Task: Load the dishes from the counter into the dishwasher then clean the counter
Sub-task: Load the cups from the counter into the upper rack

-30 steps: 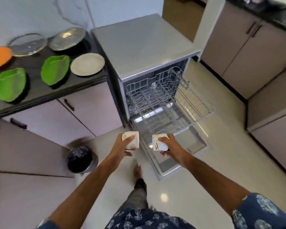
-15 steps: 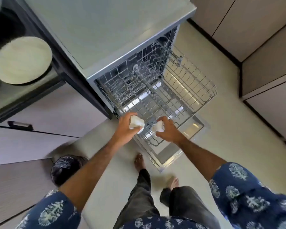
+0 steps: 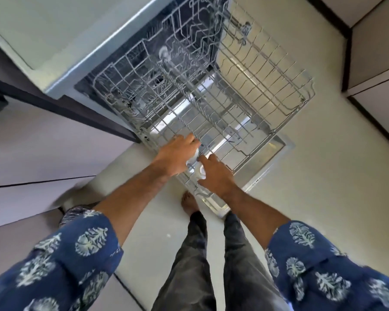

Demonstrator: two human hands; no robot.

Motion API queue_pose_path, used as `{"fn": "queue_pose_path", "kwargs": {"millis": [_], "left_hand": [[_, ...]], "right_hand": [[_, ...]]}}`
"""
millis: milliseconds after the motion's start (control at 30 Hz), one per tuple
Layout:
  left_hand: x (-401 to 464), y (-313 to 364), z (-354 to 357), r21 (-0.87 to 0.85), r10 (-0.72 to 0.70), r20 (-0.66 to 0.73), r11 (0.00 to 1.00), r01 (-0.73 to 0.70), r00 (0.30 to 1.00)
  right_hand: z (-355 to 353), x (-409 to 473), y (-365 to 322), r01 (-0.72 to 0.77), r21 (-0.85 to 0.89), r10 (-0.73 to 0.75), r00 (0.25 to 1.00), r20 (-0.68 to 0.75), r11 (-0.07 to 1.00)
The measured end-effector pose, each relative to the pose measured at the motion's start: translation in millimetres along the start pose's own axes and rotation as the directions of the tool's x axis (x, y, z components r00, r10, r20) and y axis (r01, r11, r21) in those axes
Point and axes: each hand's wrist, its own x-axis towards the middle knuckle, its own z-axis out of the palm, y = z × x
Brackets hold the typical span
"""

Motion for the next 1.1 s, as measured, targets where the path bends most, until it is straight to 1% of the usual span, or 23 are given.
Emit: {"fn": "queue_pose_path", "kwargs": {"millis": [67,200,267,367,467,533,800,867,967,1100], "left_hand": [[11,2,5,0.073,0.022,0.043,0.997,-0.025,0.999],[21,4,12,0.047,-0.046,0.119,0.998,0.040,0.992],[22,4,14,0.040,-0.052,0.161,0.998,0.046,0.986],[26,1,17,-0.053,-0.052,0.242,0.996,0.067,0.969],[31,-5,16,-0.140,-0.061,0.364,0.983,0.119,0.929],[33,-9,15,-0.183,-0.035,0.422,0.975,0.123,0.906],[35,-17,17,-0.258,-0.003,0.431,0.958,0.126,0.902],[35,-18,18,-0.269,-0.019,0.425,0.952,0.146,0.905],[33,-16,18,-0.251,-0.038,0.390,0.957,0.146,0.920],[29,-13,17,-0.176,-0.041,0.370,0.978,0.114,0.928]], "right_hand": [[6,5,3,0.015,0.004,-0.015,1.000,-0.003,1.000],[12,10,6,0.023,0.030,-0.022,1.000,-0.001,0.999],[12,11,7,0.023,0.052,-0.023,1.000,0.010,0.998],[10,14,9,0.022,0.096,-0.026,0.999,0.046,0.995],[5,17,10,0.016,0.139,-0.032,0.993,0.113,0.990],[2,19,10,0.009,0.155,-0.031,0.990,0.139,0.988],[-6,24,14,0.010,0.138,-0.036,0.981,0.189,0.990],[-7,25,15,0.013,0.132,-0.039,0.980,0.197,0.991],[-10,25,16,-0.008,0.150,-0.023,0.979,0.204,0.989],[-12,22,14,-0.025,0.148,-0.005,0.979,0.202,0.989]]}}
